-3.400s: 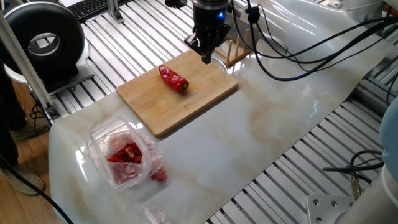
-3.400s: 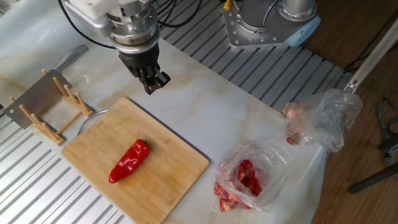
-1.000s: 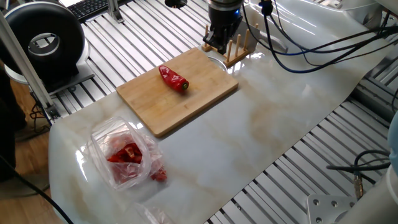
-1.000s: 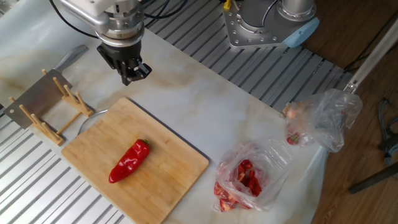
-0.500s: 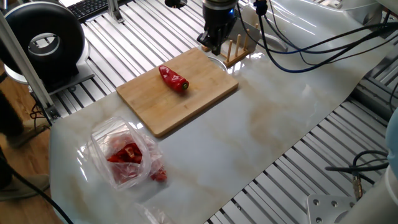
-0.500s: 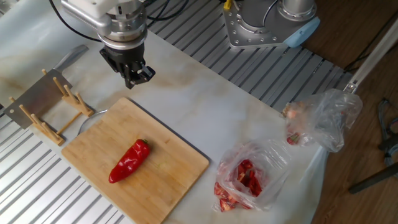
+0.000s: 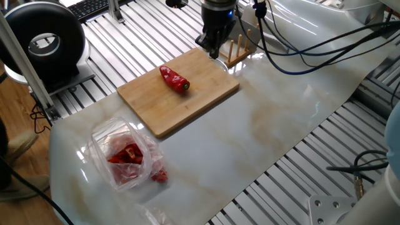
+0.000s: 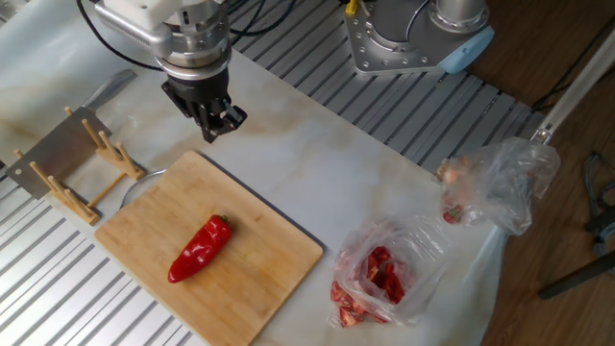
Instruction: Chop the chili peppers
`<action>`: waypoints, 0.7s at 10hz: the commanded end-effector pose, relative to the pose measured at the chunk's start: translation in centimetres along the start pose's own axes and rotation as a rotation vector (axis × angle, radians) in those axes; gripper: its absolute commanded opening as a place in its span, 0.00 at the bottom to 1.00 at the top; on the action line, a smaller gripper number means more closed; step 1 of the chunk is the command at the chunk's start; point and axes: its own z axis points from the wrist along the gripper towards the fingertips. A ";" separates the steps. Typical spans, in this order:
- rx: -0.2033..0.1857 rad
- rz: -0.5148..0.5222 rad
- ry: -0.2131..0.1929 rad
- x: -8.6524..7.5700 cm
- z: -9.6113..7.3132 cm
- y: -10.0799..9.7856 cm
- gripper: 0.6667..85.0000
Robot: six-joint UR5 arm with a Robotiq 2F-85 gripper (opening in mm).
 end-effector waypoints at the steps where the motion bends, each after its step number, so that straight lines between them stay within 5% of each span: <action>1: -0.065 0.128 0.039 0.9 -0.1 1.7 0.01; 3: -0.066 0.240 -0.006 -0.4 -0.1 1.6 0.01; 4: -0.112 0.270 -0.015 -0.8 -0.2 2.6 0.01; 7: -0.112 0.212 -0.009 -3.2 -1.9 -2.4 0.01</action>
